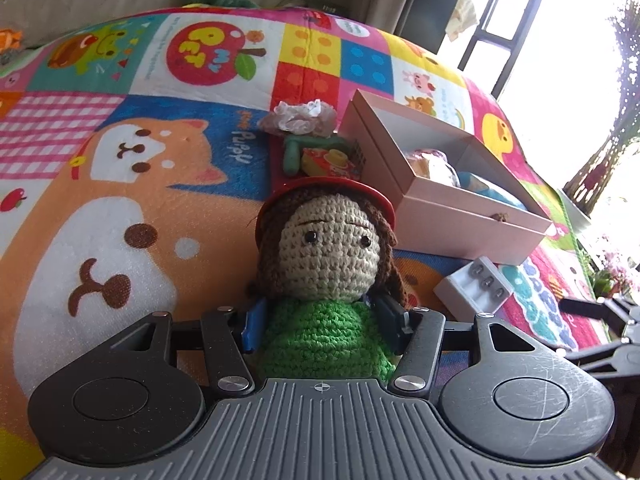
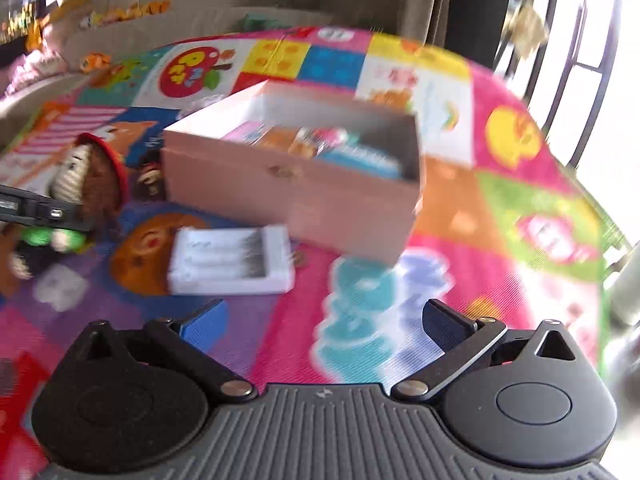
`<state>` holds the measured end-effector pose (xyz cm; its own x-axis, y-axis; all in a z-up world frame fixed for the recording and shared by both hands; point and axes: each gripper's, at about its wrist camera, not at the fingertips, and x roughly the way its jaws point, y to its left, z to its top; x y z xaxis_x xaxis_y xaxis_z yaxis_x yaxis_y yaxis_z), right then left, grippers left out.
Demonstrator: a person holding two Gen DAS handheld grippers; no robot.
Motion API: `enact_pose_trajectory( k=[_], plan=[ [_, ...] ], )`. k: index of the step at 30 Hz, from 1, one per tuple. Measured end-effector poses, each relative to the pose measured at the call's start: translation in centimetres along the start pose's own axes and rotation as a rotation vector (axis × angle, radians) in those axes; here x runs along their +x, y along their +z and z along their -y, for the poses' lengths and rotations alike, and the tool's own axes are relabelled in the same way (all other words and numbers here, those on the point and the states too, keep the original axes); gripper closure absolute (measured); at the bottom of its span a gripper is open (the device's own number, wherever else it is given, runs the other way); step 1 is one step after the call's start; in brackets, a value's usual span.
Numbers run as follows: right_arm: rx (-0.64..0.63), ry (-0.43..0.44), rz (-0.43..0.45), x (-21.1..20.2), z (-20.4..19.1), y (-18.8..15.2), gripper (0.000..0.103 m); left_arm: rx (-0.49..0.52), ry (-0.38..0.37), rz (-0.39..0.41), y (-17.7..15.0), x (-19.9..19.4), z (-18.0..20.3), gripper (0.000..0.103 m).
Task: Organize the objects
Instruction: 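Carry the charger toward the pink box with right tool while left tool holds the doll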
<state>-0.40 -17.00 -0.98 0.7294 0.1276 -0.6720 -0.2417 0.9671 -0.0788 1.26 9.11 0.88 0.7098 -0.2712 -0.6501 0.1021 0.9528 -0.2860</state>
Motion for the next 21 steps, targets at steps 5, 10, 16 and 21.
enact_pose_trajectory(
  k=[5,10,16,21],
  plan=[
    [0.085,0.046,-0.040,0.7,0.1,-0.9,0.000,0.025,0.017,-0.014,0.1,0.0,0.4,0.042],
    [0.119,0.014,-0.073,1.0,-0.5,-0.5,0.000,0.034,0.010,-0.021,-0.4,-0.6,0.6,0.044],
    [0.047,0.140,0.009,0.1,-1.3,1.5,0.000,0.075,0.007,-0.025,-1.9,-2.0,0.8,0.043],
    [-0.063,0.124,0.042,2.0,-4.0,3.3,0.000,0.073,0.020,-0.014,-2.1,-1.9,0.9,0.043]
  ],
)
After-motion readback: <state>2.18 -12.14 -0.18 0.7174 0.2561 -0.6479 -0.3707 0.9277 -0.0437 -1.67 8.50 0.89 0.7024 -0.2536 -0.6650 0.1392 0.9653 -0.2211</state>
